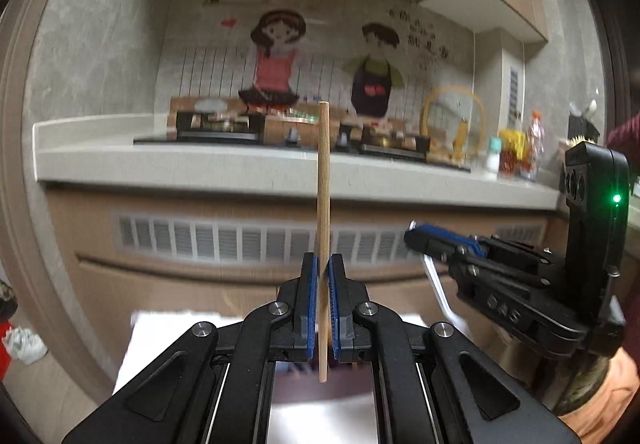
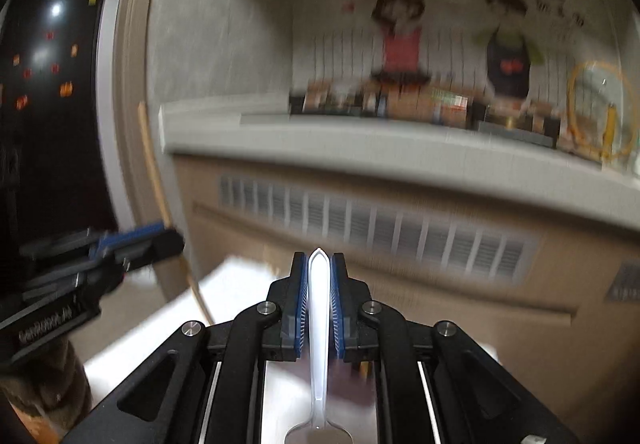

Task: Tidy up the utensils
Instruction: 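Lift the chopstick with the left tool while the right tool carries the white spoon to the caddy, then open both tools over the caddy to drop the chopstick and white spoon in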

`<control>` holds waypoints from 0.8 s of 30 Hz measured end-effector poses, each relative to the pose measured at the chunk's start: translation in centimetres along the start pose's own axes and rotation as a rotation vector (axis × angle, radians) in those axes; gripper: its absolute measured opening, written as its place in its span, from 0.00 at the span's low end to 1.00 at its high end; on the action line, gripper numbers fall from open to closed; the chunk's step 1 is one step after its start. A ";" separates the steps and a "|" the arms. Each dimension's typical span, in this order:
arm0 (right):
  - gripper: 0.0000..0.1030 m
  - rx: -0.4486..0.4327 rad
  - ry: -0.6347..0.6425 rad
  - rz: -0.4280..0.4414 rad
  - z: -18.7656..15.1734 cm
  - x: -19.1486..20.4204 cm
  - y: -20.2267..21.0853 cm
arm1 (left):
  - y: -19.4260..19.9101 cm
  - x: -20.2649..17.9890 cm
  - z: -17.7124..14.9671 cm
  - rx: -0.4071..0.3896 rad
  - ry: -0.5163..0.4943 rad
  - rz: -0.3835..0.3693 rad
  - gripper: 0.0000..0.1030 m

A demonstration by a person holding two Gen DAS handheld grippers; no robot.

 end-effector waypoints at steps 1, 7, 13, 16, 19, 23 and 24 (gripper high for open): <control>0.10 -0.043 0.001 -0.011 1.1 -0.2 -0.3 | -0.4 0.3 0.4 -0.008 -0.002 0.005 0.06; 0.10 -0.249 0.006 -0.093 3.4 -2.2 -3.7 | -5.4 2.2 -0.3 -0.023 -0.026 0.056 0.06; 0.10 -0.300 0.030 -0.221 0.8 -4.2 -7.8 | -10.0 3.2 -4.3 -0.001 -0.020 0.093 0.06; 0.10 -0.294 0.034 -0.266 -1.0 -5.3 -9.8 | -11.9 3.1 -6.4 0.023 -0.035 0.098 0.06; 0.10 -0.282 0.046 -0.309 -2.7 -6.1 -11.1 | -13.6 3.3 -8.7 0.073 -0.016 0.091 0.06; 0.10 -0.252 0.020 -0.309 -4.3 -7.0 -11.8 | -14.6 3.6 -11.0 0.118 0.017 0.096 0.06; 0.10 -0.250 0.020 -0.312 -4.7 -7.1 -11.8 | -14.8 3.5 -11.4 0.125 0.021 0.098 0.06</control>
Point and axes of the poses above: each gripper's, at about its wrist camera, not at the fingertips, and y roughly against the way its jaws point, x to its left, z to its top, the point moved 10 cm from there along -y, roughly the way its jaws point, and after that the axes turned 11 degrees about -y, right-handed, at the moved point
